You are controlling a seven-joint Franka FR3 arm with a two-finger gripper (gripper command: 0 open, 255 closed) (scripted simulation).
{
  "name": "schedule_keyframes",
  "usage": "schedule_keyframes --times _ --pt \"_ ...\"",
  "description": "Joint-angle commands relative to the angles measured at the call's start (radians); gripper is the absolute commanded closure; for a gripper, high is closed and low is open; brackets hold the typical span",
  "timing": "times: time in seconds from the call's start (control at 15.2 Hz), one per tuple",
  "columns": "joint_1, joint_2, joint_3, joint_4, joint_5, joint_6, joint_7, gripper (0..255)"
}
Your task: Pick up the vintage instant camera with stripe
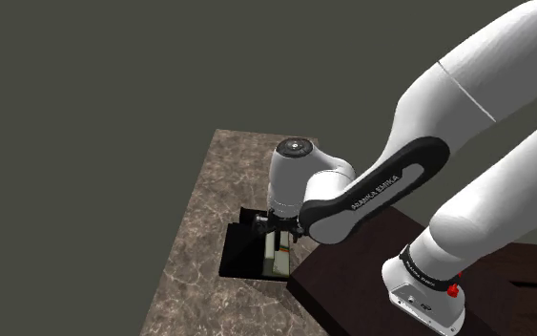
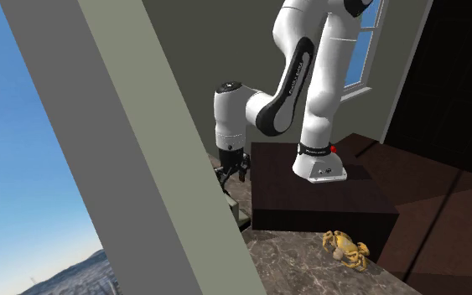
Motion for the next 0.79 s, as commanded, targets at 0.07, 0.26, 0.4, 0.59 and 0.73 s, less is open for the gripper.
schedule_keyframes --times 0.07,0.26,0.4,0.59,0.73 --pt "-0.041 0.169 0.008 0.045 -0.305 0.064 0.304 0" --pt "0.009 0.24 -0.069 0.052 -0.441 0.097 0.402 0" --pt "0.045 0.283 -0.121 0.06 -0.524 0.116 0.461 0" --pt "0.099 0.332 -0.194 0.072 -0.615 0.14 0.527 0" --pt "0.098 0.332 -0.193 0.072 -0.613 0.14 0.526 255"
